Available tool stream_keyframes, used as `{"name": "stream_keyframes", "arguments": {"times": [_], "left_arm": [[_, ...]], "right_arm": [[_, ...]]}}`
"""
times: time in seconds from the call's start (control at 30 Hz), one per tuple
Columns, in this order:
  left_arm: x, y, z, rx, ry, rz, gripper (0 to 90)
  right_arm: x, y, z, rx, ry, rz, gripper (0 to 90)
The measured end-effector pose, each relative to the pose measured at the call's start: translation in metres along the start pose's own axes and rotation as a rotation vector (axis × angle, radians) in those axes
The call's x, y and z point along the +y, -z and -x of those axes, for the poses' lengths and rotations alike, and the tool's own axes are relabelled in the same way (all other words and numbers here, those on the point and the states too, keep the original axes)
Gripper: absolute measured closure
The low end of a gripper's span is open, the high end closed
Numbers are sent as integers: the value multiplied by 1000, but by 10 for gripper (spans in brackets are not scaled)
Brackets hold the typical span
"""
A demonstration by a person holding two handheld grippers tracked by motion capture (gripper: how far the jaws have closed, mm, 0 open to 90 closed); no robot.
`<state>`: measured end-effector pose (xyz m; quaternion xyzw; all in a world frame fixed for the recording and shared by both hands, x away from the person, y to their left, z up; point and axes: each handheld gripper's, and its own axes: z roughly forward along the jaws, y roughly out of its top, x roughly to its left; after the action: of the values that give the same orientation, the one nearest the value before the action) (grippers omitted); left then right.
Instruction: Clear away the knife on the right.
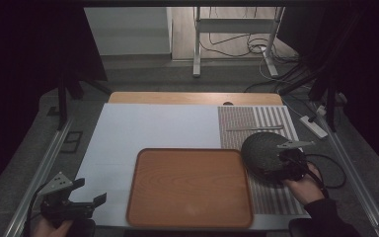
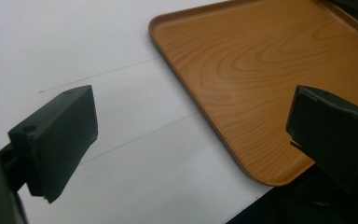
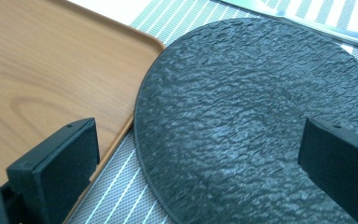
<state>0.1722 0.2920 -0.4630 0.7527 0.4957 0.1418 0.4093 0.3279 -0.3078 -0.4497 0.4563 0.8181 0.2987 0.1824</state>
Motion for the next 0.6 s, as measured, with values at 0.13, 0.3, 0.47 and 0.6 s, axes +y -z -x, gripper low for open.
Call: {"name": "stream_keyframes", "arguments": {"times": [0.13, 0.3, 0.47, 0.6], "left_arm": [[0, 1, -1, -3, 9, 10, 30], [0, 1, -1, 1, 16, 14, 29], [-3, 5, -3, -9, 35, 52, 26], [-3, 5, -3, -8, 38, 57, 25]], "right_arm": [[2, -5, 7, 2, -14, -1, 0], [5, -9, 12, 0, -23, -4, 0], [11, -16, 18, -5, -19, -10, 0], [16, -21, 23, -15, -22, -13, 0]]}}
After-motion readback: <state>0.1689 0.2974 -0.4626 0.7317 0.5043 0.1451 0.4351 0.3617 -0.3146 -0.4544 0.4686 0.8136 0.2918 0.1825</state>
